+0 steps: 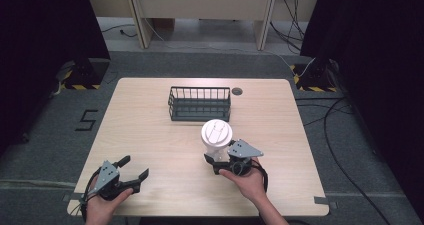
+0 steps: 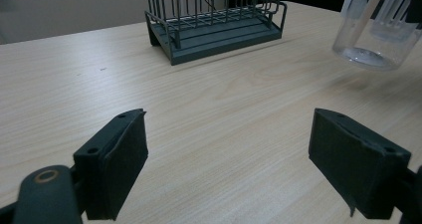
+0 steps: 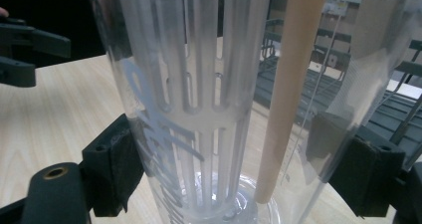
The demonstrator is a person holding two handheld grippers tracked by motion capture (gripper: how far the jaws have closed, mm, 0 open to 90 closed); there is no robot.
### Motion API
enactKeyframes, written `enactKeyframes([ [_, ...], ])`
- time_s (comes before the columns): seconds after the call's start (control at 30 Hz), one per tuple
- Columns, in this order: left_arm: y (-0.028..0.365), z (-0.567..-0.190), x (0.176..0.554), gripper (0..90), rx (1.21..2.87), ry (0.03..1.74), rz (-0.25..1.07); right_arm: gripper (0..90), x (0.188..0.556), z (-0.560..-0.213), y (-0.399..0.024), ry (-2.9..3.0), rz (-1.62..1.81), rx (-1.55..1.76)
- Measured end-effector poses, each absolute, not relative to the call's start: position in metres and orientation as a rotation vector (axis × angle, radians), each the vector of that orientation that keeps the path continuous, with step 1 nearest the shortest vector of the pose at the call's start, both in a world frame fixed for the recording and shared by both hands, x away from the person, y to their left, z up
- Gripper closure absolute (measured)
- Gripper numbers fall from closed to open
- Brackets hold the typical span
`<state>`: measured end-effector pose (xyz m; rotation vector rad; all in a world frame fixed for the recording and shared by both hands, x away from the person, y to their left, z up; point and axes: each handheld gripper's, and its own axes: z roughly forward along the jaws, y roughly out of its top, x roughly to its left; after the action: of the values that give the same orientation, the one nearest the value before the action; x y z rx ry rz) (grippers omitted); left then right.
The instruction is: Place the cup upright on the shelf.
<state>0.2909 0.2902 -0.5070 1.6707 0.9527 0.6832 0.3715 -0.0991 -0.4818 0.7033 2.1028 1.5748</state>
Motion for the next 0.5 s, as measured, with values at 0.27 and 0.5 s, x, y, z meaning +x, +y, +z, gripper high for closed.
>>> enactKeyframes([
  [0.27,0.291,-0.507,0.291,14.9,1.670,0.953,0.683,18.7,0.382,-0.474,-0.099,2.082,1.563,0.713],
  [0.5,0.291,-0.507,0.291,14.9,1.669,0.952,0.682,18.7,0.391,-0.468,-0.099,2.058,1.564,0.731],
])
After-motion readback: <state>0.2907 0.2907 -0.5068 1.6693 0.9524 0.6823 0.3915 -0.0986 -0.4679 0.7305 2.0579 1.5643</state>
